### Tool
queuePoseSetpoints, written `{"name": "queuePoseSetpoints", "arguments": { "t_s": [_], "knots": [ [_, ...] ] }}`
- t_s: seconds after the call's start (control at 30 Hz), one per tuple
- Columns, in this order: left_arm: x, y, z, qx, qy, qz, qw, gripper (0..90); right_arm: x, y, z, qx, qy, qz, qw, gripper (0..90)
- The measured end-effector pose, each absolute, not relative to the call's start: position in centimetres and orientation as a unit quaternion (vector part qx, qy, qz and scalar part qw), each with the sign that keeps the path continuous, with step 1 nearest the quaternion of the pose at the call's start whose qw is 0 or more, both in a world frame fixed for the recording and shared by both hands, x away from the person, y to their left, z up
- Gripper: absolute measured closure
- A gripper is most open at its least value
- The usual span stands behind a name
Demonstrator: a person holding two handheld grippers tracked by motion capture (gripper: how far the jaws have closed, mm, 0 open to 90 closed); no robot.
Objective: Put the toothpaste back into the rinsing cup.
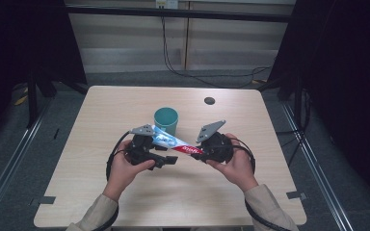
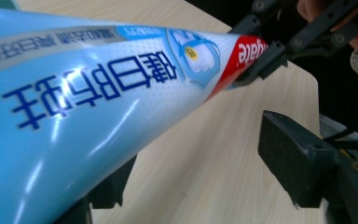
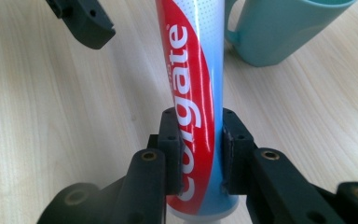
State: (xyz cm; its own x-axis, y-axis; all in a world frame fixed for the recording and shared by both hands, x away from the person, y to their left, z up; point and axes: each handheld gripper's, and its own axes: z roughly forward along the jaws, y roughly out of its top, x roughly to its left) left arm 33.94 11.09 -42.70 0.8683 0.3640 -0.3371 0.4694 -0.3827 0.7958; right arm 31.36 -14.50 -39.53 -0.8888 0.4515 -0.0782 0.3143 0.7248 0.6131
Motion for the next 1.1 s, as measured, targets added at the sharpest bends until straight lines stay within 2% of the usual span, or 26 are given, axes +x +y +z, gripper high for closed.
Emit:
{"name": "queuePoseSetpoints", "arguments": {
  "t_s": [0.43,0.87,1.1],
  "knots": [
    [34.4,11.9,-41.9,0.811,0.273,-0.053,0.515,32.0,31.2,-13.7,-39.8,0.221,0.906,0.335,0.131,73.6],
    [34.9,12.1,-41.7,0.795,0.291,-0.046,0.530,30.1,31.2,-12.6,-40.5,0.225,0.900,0.355,0.119,73.4],
    [35.0,12.6,-41.7,0.785,0.306,-0.053,0.537,33.4,31.2,-12.0,-40.6,0.230,0.899,0.352,0.123,73.2]
  ]
}}
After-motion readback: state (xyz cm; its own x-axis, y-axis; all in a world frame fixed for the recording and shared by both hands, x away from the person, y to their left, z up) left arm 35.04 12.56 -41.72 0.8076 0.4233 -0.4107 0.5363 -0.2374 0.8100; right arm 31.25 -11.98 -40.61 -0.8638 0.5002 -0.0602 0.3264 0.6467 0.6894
